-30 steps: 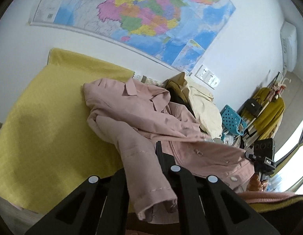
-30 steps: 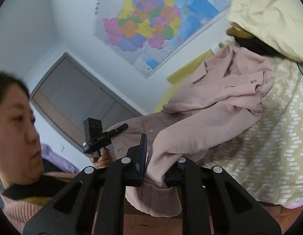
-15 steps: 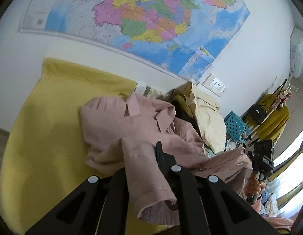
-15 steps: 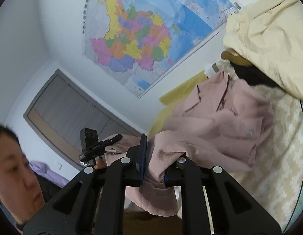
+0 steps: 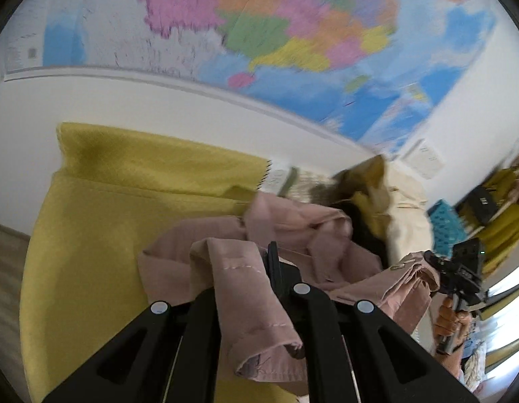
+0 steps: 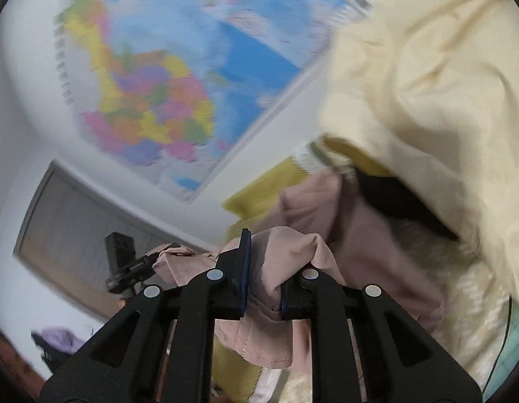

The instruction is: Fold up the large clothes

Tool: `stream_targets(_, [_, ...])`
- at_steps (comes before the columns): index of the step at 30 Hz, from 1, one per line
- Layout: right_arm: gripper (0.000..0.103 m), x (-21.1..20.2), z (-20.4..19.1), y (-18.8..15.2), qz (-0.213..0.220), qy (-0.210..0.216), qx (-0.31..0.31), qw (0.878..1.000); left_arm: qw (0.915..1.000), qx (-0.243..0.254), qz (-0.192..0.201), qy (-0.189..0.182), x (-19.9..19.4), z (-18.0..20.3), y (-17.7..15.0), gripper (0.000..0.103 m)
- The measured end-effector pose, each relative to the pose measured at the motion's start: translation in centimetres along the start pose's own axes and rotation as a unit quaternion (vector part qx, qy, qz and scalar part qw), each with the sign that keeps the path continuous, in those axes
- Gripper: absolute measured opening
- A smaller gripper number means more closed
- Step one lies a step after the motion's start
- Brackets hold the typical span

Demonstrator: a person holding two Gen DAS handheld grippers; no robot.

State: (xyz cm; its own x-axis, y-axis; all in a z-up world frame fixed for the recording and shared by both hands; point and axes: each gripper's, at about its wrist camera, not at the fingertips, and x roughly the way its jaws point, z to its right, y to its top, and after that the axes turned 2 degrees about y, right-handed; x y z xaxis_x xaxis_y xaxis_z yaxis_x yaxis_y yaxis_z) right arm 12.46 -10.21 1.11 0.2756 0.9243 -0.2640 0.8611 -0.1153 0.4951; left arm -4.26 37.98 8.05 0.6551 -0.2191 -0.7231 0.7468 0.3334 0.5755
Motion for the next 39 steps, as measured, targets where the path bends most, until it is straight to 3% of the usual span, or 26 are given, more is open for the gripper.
stream_targets(6, [0.016,3.5,4.3,2.2,-0.022,-0.05,0.043,0.998,0.9964,-0.032,-0.072,0.031,8.8,-2.4,3.2,0.005])
stream_targets(9, [0.023,4.7,5.8,2.6,-0.031,-0.076,0.061,0.995,0.9927,-0.035,-0.107,0.042,12.9,-3.6,3.7,0.008])
stream_targets(10, [0.028,5.1,6.0,2.7,-0.038,-0.08,0.059,0.994,0.9916,-0.039,-0.114,0.046,13.5,-4.0,3.7,0.009])
stream_targets(11, [0.04,5.3,5.9,2.7,-0.042,-0.085,0.055,0.994,0.9903,-0.043,-0.124,0.044,14.3,-4.4,3.7,0.012])
stream_targets(14, [0.062,4.6,4.7,2.6,-0.038,-0.081,0.034,0.995,0.9913,-0.041,-0.124,0.01,14.3,-5.0,3.4,0.025])
stream_targets(15, [0.065,3.9,3.8,2.5,-0.029,-0.086,0.013,0.996,0.9924,-0.035,-0.118,0.003,13.9,-5.0,3.3,0.038])
stream_targets(18, [0.068,2.3,1.1,1.8,-0.013,-0.104,-0.046,0.993,0.9973,-0.018,-0.067,-0.026,10.8,-5.2,2.6,0.069])
stream_targets(19, [0.068,1.9,0.0,1.3,-0.01,-0.11,-0.071,0.991,0.9979,-0.012,-0.047,-0.043,9.4,-5.3,2.1,0.071])
stream_targets(21, [0.068,1.9,-2.3,-0.2,-0.018,-0.123,-0.132,0.983,0.9975,0.013,-0.019,-0.067,7.2,-5.1,0.9,0.076])
stream_targets(24, [0.069,4.1,-5.3,-3.2,-0.057,-0.155,-0.23,0.959,0.9954,0.093,0.0,-0.024,5.6,-3.2,-1.2,0.077])
stream_targets(26, [0.076,7.2,-6.4,-4.9,-0.092,-0.18,-0.284,0.937,0.9892,0.146,0.006,0.002,5.3,-1.6,-2.5,0.077])
stream_targets(30, [0.076,12.9,-6.3,-7.0,-0.142,-0.217,-0.339,0.904,0.9715,0.232,-0.015,0.044,7.3,1.2,-5.0,0.077])
stream_targets(31, [0.074,14.3,-6.2,-7.2,-0.148,-0.231,-0.349,0.896,0.9683,0.242,-0.023,0.057,8.3,1.6,-5.2,0.077])
stream_targets(32, [0.062,15.8,-5.6,-7.4,-0.158,-0.247,-0.355,0.888,0.9657,0.248,-0.03,0.071,9.2,1.9,-5.3,0.073])
stream_targets(33, [0.054,16.6,-5.2,-7.3,-0.164,-0.256,-0.354,0.884,0.9628,0.254,-0.037,0.084,10.2,2.2,-5.3,0.059])
stream_targets(35, [0.012,17.6,-4.3,-6.5,-0.168,-0.272,-0.34,0.884,0.9596,0.26,-0.042,0.1,11.8,2.6,-5.1,0.044])
stream_targets(36, [0.002,17.5,-4.0,-6.1,-0.169,-0.268,-0.332,0.889,0.9574,0.263,-0.033,0.115,12.2,2.8,-4.6,0.031])
stream_targets(39, [0.002,16.1,-3.9,-3.9,-0.138,-0.246,-0.303,0.911,0.9612,0.25,-0.005,0.116,12.0,3.0,-2.8,0.021])
